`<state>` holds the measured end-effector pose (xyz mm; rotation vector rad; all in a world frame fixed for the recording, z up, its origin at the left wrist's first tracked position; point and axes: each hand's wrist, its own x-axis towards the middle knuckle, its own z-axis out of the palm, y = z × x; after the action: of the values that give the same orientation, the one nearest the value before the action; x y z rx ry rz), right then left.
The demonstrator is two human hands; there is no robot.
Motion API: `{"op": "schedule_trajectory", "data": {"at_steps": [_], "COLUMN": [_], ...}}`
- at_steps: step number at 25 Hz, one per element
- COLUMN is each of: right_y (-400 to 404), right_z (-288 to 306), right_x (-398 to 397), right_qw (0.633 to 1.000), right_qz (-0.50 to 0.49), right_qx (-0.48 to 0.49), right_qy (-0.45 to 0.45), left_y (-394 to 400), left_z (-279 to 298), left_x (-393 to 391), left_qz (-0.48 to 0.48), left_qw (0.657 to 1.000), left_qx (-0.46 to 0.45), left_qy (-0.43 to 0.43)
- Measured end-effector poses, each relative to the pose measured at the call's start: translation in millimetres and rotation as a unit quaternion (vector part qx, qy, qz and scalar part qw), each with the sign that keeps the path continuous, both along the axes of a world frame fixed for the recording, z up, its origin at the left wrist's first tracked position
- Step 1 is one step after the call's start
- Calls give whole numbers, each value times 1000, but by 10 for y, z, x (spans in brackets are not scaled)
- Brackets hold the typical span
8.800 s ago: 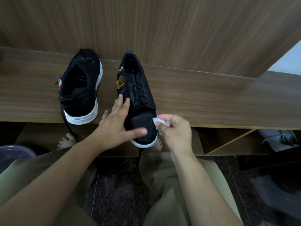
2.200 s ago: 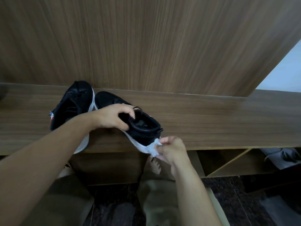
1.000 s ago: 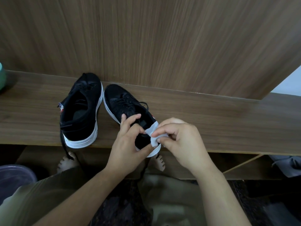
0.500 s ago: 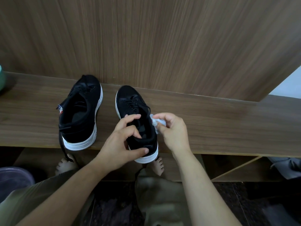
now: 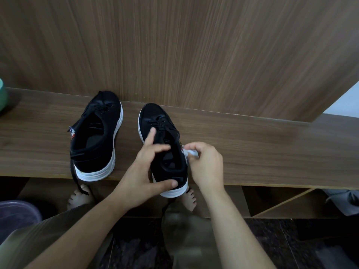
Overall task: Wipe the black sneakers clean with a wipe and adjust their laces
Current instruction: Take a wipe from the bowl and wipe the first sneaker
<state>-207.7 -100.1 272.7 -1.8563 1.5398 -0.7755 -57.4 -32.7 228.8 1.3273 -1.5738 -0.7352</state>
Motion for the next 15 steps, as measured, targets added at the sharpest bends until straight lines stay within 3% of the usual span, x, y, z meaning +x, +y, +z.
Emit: {"op": "schedule_trajectory", "data": {"at_steps": [3,5,9,11,13,15], "right_y": [-32,49,146,153,170,211], "right_z": [-4,81,212,280,301,342], "right_x": [-4,-50,-108,-99,-36,42], "right_qw": [994,989,977,959,914,840], "right_qz": [-32,-8,21,11,-24,-62], "right_qx": [15,-18,-156,-165,-49,138], "right_qy": [-103,-148,-140,-231,-402,-521], "left_y": [29,73,293,429,520,575], "left_z": [80,191,391,446,503,522], "left_x": [61,148,442,556,619,709], "left_qz": [19,81,221,287,345,422], "left_qw": [999,995,949,915,883,867], "left_qx": [9,-46,-126,-154,-178,-142], "left_qy": [29,-41,-187,-238,-266,-224]}}
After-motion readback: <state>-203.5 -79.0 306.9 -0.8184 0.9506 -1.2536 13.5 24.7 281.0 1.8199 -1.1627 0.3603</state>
